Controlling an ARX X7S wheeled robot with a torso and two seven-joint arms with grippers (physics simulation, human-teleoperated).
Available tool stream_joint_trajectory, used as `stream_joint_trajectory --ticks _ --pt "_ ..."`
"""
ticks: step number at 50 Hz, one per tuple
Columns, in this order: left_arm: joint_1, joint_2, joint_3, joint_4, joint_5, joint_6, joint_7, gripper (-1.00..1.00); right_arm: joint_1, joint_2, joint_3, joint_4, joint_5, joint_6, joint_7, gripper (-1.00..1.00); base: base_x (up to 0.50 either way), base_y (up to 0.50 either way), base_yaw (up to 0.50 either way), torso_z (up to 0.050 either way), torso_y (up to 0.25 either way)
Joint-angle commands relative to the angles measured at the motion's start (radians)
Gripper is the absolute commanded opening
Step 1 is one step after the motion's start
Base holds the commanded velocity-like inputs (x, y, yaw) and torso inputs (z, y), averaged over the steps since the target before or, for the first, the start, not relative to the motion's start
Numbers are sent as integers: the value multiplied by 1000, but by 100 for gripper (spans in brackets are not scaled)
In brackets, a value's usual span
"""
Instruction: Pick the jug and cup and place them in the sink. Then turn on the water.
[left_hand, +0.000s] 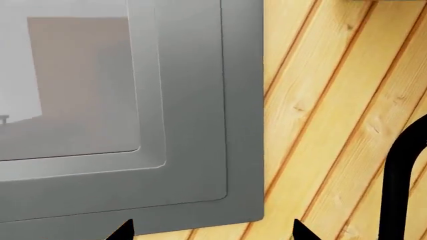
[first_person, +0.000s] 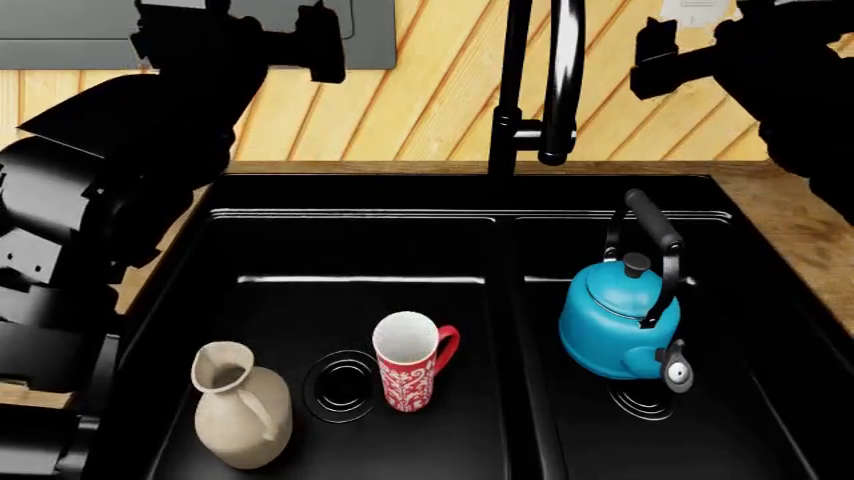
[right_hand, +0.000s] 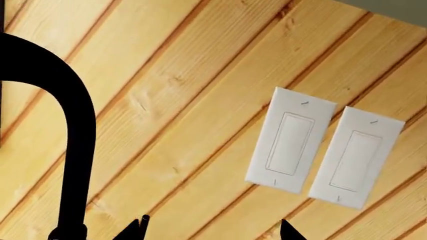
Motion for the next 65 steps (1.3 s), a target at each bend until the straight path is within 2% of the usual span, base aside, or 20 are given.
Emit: stream_joint_trajectory --ticks 1,10,14,20,29,37,44,65 --pt "-64 48 22 -124 59 63 17 100 51 -172 -9 314 -93 -130 -140 100 0 0 0 0 0" --pt "-140 108 42 -288 112 128 40 100 112 -395 -3 792 -153 -320 -338 100 0 0 0 0 0" --pt "-187 138 46 -387 139 171 50 100 105 -421 57 819 -190 -332 -355 100 0 0 0 0 0" --pt "-251 189 45 -557 176 267 67 100 71 -444 269 820 -347 -320 -376 100 0 0 0 0 0" --pt "-298 212 43 -672 200 355 84 100 48 -489 681 820 -721 -288 -425 100 0 0 0 0 0" --pt "-384 264 41 -887 230 480 118 100 52 -516 883 820 -939 -261 -442 100 0 0 0 0 0" --pt "-421 291 39 -996 242 541 140 100 54 -525 945 820 -1007 -246 -447 100 0 0 0 0 0" --pt "-423 289 22 -1005 254 529 169 100 56 -531 961 820 -1037 -230 -446 100 0 0 0 0 -8"
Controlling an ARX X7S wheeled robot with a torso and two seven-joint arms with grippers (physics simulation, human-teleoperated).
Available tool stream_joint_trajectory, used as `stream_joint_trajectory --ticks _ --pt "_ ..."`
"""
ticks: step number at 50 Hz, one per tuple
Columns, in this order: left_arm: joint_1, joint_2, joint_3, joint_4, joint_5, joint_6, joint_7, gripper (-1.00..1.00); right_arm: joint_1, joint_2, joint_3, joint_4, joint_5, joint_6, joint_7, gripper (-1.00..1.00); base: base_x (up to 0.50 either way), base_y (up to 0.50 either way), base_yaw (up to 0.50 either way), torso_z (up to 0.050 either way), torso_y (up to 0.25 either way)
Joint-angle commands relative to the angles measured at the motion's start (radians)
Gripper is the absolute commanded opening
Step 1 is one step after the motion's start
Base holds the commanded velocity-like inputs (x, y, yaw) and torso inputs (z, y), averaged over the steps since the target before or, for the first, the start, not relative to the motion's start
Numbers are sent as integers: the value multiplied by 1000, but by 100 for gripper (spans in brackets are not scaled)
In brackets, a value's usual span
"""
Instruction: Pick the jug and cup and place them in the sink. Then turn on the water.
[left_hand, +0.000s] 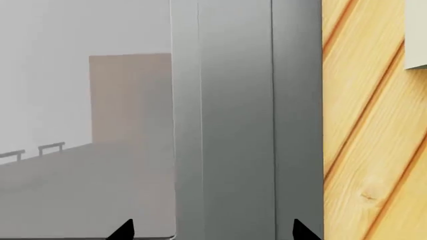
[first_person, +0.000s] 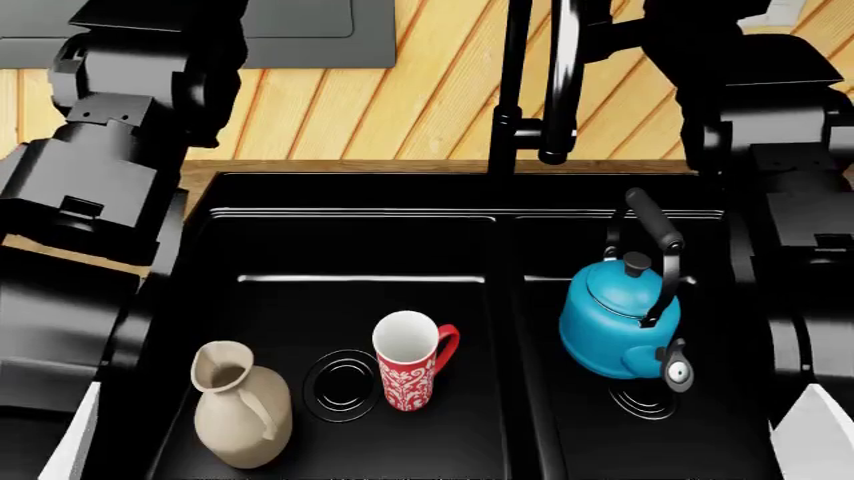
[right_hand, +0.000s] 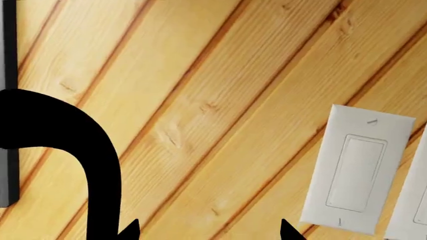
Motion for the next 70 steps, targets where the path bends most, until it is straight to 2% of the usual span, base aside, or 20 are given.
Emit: stream_joint_trajectory --ticks 1,46,70 --pt "-8 5 -7 -30 15 5 15 100 -1 -7 27 3 -31 7 -4 100 0 0 0 0 -104" --pt "-5 2 -47 -34 61 -2 20 100 -4 -18 26 3 -31 18 -2 100 0 0 0 0 -139" --pt "-9 5 -92 -29 95 -10 29 100 13 29 93 3 -25 13 62 100 0 0 0 0 0"
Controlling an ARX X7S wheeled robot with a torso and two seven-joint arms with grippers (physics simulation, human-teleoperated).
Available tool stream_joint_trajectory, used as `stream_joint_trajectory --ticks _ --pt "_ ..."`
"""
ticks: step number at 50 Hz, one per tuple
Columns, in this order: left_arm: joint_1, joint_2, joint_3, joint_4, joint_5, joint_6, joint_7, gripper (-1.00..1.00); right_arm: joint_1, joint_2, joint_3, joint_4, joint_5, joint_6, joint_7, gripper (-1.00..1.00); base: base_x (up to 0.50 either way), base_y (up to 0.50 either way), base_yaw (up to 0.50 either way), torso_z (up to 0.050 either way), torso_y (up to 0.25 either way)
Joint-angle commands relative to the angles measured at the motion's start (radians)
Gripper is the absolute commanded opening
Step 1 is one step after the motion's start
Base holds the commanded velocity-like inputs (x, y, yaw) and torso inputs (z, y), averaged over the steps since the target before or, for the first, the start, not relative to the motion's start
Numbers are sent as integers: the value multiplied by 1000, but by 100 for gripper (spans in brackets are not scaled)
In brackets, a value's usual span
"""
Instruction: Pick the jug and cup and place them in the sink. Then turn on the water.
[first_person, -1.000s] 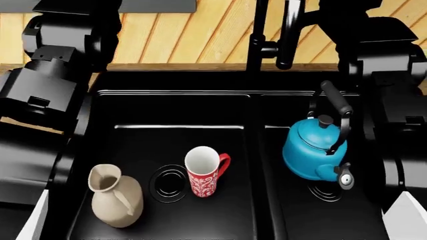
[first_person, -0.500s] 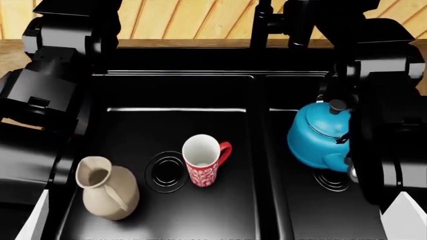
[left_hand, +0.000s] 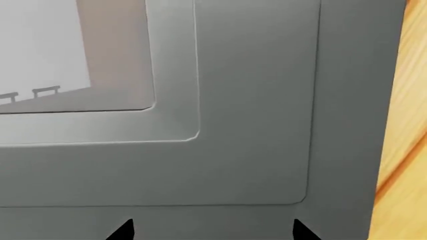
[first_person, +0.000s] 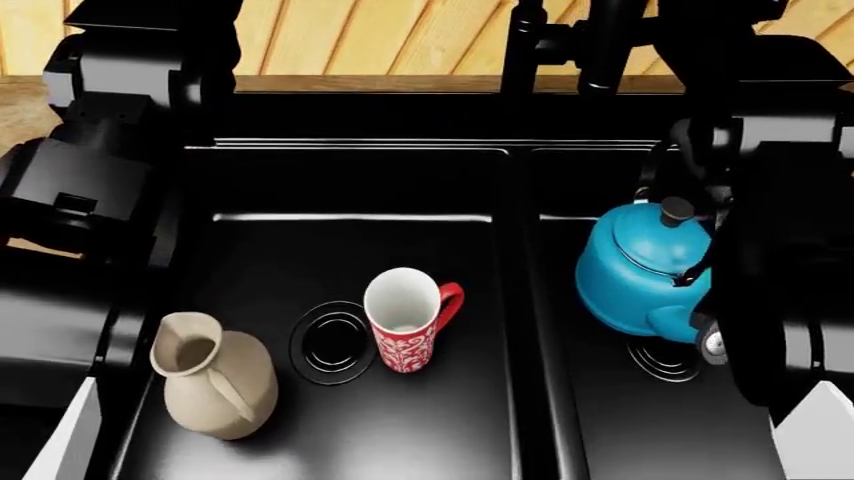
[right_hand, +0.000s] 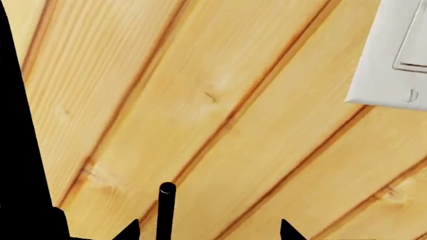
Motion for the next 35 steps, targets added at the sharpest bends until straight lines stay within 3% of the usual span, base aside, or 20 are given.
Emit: stream_joint_trajectory --ticks 1,35 --pt "-1 2 -15 3 14 -2 3 100 9 22 33 0 0 -4 29 100 0 0 0 0 0" --pt "-6 2 -59 0 57 -3 13 100 3 90 69 0 -7 34 74 100 0 0 0 0 0"
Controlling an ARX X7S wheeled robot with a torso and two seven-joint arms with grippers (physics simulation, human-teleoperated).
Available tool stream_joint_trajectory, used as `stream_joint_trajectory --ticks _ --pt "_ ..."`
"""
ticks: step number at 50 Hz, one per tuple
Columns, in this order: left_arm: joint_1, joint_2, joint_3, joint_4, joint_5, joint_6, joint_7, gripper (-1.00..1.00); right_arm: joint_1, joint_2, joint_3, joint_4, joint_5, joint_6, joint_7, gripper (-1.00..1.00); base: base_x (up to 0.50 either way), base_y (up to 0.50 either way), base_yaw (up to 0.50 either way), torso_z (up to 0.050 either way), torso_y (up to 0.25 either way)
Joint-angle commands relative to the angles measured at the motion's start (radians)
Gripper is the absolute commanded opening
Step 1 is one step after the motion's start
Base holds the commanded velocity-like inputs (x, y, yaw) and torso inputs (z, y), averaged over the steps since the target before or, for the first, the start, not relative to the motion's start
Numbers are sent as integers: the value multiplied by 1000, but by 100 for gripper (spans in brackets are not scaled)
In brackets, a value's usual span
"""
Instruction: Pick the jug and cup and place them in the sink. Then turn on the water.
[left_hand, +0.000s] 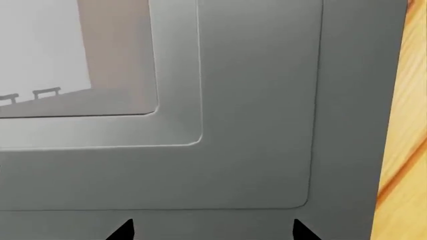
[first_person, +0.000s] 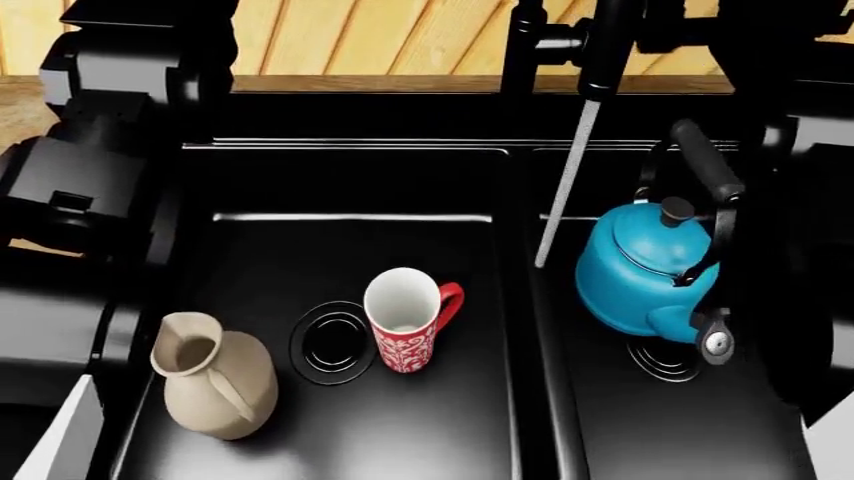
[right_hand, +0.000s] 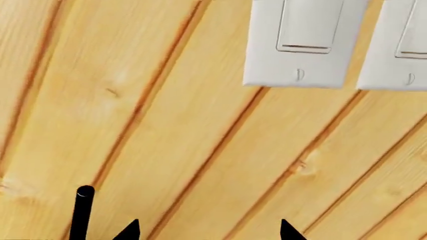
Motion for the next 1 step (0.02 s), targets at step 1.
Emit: stream_joint_trajectory --ticks 1 --pt "-3 2 -16 2 15 -3 2 100 3 15 6 0 -5 16 4 100 0 0 0 0 0"
